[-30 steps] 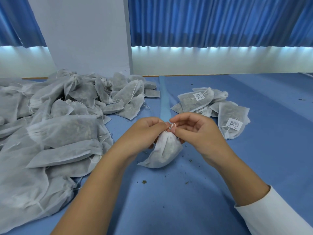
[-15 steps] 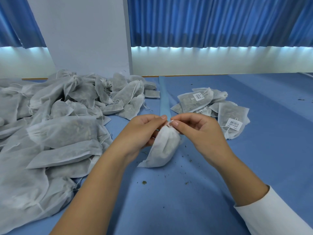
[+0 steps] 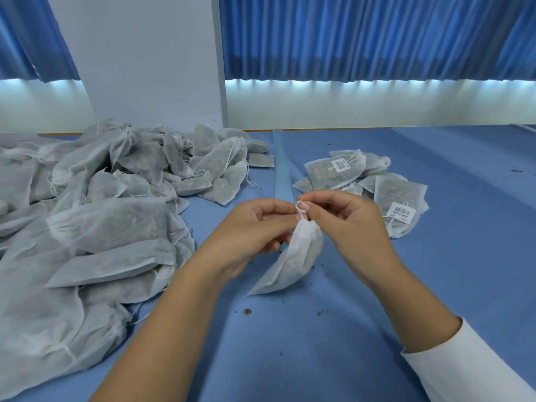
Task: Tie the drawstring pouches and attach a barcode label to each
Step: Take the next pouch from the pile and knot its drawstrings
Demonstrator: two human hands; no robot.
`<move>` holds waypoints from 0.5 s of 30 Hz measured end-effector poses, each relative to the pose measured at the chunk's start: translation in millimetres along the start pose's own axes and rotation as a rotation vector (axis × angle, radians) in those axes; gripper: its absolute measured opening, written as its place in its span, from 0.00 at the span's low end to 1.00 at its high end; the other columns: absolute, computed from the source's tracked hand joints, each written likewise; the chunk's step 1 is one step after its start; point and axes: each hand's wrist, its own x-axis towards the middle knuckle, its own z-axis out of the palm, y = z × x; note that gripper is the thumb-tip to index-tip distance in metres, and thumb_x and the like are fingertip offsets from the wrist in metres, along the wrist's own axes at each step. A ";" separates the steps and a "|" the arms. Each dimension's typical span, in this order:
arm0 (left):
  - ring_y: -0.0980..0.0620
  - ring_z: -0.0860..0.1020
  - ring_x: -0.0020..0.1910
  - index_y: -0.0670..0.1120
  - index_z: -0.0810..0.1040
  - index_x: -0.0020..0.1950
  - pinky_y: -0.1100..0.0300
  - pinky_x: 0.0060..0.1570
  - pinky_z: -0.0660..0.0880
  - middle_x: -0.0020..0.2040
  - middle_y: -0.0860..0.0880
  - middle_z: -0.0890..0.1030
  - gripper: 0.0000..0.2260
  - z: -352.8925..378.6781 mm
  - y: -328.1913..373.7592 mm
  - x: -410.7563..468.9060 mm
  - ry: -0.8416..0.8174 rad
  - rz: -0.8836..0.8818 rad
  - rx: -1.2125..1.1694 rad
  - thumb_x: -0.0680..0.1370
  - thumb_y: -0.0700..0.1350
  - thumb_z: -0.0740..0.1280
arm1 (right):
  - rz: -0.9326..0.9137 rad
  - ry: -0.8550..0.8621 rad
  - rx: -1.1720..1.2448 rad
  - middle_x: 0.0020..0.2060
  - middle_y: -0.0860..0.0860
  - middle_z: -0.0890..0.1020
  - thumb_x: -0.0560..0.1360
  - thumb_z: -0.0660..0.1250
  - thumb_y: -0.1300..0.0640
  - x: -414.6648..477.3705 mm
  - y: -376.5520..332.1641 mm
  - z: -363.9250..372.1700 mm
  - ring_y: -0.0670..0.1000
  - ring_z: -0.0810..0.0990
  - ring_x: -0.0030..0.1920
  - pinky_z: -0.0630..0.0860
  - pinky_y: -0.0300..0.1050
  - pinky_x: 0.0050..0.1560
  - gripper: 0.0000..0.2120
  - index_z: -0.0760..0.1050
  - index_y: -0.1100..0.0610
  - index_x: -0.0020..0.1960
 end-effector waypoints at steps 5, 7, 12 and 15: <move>0.60 0.80 0.33 0.52 0.86 0.38 0.71 0.28 0.69 0.36 0.51 0.85 0.07 4.7 -1.9 0.5 0.111 0.113 0.072 0.75 0.43 0.73 | -0.048 0.007 -0.007 0.35 0.48 0.85 0.73 0.72 0.66 -1.0 -1.3 -0.1 0.42 0.82 0.38 0.76 0.32 0.42 0.07 0.84 0.55 0.43; 0.61 0.81 0.32 0.52 0.85 0.34 0.71 0.28 0.70 0.35 0.52 0.85 0.12 6.3 -3.3 0.9 0.142 0.143 0.070 0.76 0.41 0.72 | -0.064 0.004 -0.005 0.35 0.49 0.85 0.73 0.72 0.66 -1.4 -1.2 0.5 0.43 0.82 0.38 0.76 0.32 0.43 0.07 0.84 0.55 0.43; 0.59 0.84 0.38 0.51 0.85 0.34 0.67 0.39 0.79 0.37 0.51 0.86 0.11 7.2 -3.7 0.7 0.134 0.159 0.069 0.76 0.41 0.72 | -0.065 0.021 -0.003 0.35 0.48 0.85 0.73 0.72 0.66 -1.5 -0.1 1.2 0.43 0.82 0.37 0.76 0.32 0.42 0.07 0.84 0.55 0.44; 0.51 0.84 0.44 0.48 0.84 0.39 0.55 0.53 0.80 0.41 0.46 0.86 0.07 5.8 -4.4 2.0 0.137 0.159 0.070 0.77 0.40 0.71 | -0.073 0.037 -0.007 0.35 0.47 0.85 0.73 0.71 0.67 -1.3 -0.1 0.5 0.41 0.82 0.37 0.75 0.31 0.41 0.06 0.83 0.57 0.45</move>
